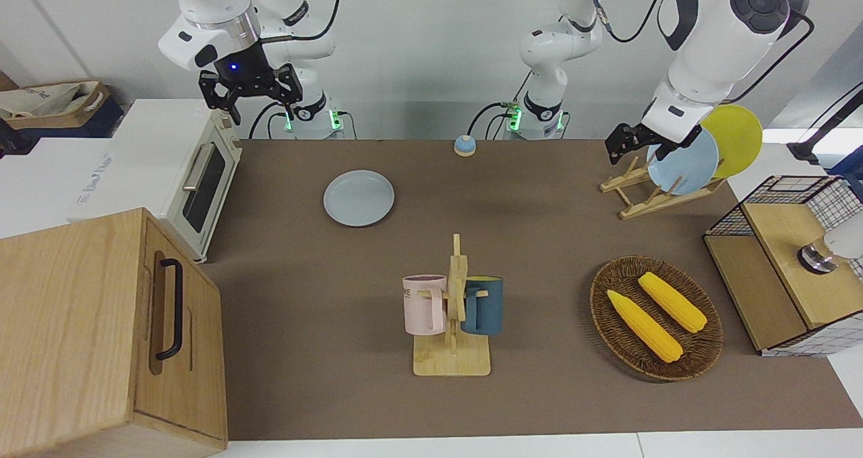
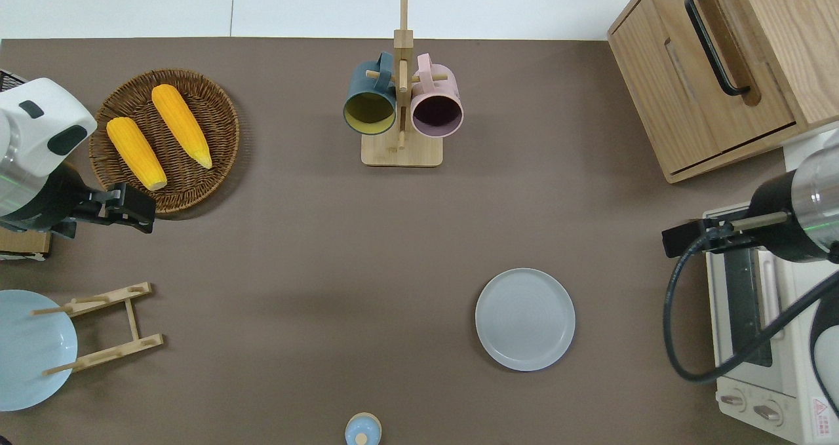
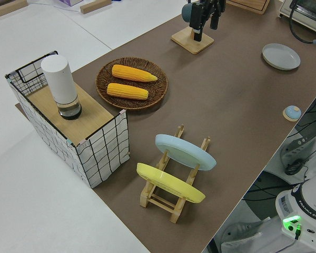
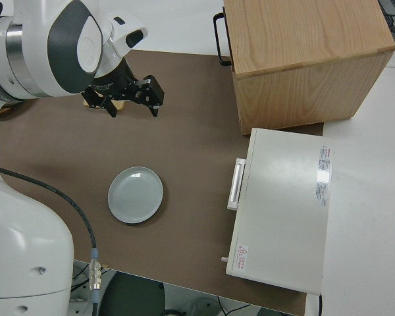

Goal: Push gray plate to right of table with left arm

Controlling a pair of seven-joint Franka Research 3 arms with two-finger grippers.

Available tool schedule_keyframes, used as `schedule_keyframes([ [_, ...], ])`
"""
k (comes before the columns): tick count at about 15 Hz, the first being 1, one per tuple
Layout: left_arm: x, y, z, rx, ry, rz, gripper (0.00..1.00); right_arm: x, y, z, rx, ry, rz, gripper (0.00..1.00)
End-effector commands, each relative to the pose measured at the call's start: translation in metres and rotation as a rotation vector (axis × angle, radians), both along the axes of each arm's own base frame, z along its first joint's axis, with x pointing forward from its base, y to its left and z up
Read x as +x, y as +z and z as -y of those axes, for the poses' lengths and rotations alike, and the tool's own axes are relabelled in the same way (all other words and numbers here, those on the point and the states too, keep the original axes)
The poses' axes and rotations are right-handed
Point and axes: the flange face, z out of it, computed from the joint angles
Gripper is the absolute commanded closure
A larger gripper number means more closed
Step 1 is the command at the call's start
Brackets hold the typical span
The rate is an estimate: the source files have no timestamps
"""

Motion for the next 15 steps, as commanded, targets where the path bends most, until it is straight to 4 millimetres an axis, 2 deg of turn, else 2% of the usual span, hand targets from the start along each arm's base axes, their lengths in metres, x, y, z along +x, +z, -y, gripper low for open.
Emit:
schedule_keyframes([
  [1, -0.022, -0.008, -0.017, -0.001, -0.024, 0.034, 0.01, -0.003, 0.004, 0.002, 0.009, -0.004, -0.005, 0.017],
  [3, -0.03, -0.013, -0.026, -0.004, -0.09, 0.057, 0.01, -0.003, 0.004, 0.003, 0.009, -0.006, -0.003, 0.017],
  [4, -0.026, -0.012, -0.038, -0.022, -0.099, 0.085, 0.01, -0.003, 0.004, 0.003, 0.009, -0.006, -0.003, 0.017],
  [7, -0.009, -0.015, -0.048, -0.052, -0.15, 0.117, 0.0, -0.003, 0.004, 0.002, 0.009, -0.004, -0.003, 0.017],
  [10, 0.007, -0.009, -0.045, -0.072, -0.155, 0.147, 0.0, -0.003, 0.004, 0.003, 0.009, -0.007, -0.003, 0.017],
  [15, 0.01, -0.009, -0.039, -0.07, -0.155, 0.161, 0.0, -0.003, 0.004, 0.003, 0.009, -0.007, -0.003, 0.017],
])
